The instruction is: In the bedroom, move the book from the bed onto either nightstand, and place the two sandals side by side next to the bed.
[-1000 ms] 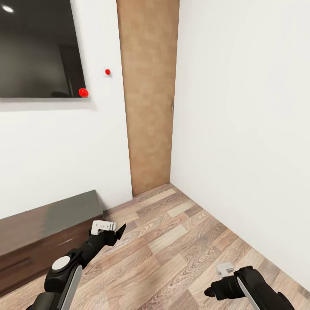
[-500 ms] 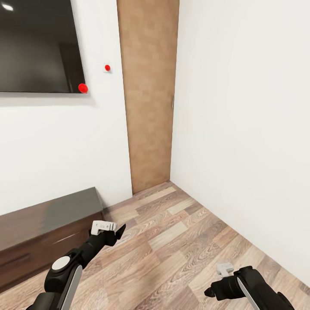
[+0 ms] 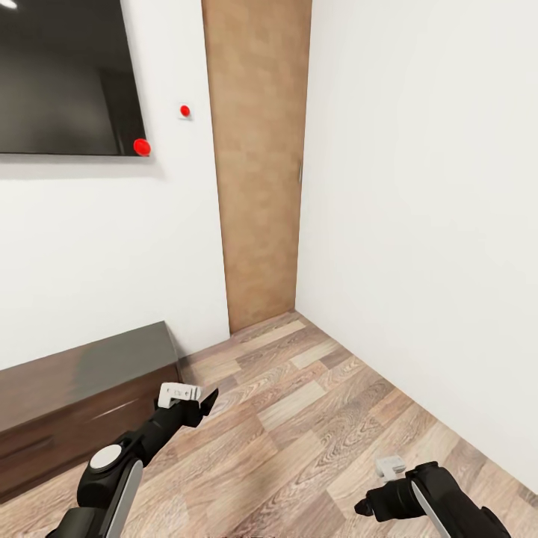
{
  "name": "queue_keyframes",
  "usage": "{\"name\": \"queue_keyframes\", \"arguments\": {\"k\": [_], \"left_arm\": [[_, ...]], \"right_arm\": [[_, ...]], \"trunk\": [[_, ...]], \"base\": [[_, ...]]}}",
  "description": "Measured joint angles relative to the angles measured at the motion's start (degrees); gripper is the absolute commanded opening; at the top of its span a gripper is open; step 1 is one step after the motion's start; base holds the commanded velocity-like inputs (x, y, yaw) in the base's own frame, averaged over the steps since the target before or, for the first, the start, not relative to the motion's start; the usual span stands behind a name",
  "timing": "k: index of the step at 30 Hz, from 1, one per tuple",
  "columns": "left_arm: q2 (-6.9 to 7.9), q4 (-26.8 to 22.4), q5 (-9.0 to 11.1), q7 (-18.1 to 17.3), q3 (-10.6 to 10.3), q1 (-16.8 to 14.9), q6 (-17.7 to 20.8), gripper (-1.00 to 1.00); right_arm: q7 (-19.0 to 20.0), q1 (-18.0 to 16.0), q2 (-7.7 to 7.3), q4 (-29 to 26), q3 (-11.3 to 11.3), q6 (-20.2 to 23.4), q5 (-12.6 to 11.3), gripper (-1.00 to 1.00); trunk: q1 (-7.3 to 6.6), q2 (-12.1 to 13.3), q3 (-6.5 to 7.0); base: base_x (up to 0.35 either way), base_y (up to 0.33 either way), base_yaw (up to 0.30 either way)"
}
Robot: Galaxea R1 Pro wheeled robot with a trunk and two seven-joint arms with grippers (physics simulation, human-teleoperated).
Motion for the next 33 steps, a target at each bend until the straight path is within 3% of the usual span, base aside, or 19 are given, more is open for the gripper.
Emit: {"name": "queue_keyframes", "arguments": {"k": [23,33], "left_arm": [[0.0,0.0,0.0,0.0,0.0,0.0,0.0,1.0],[0.0,0.0,0.0,0.0,0.0,0.0,0.1,1.0]], "right_arm": [[0.0,0.0,0.0,0.0,0.0,0.0,0.0,1.0],[0.0,0.0,0.0,0.0,0.0,0.0,0.0,1.0]], "trunk": [[0.0,0.0,-2.06],[2.19,-4.0,-4.75]], "base": [[0.0,0.0,0.0],[0.0,0.0,0.0]]}}
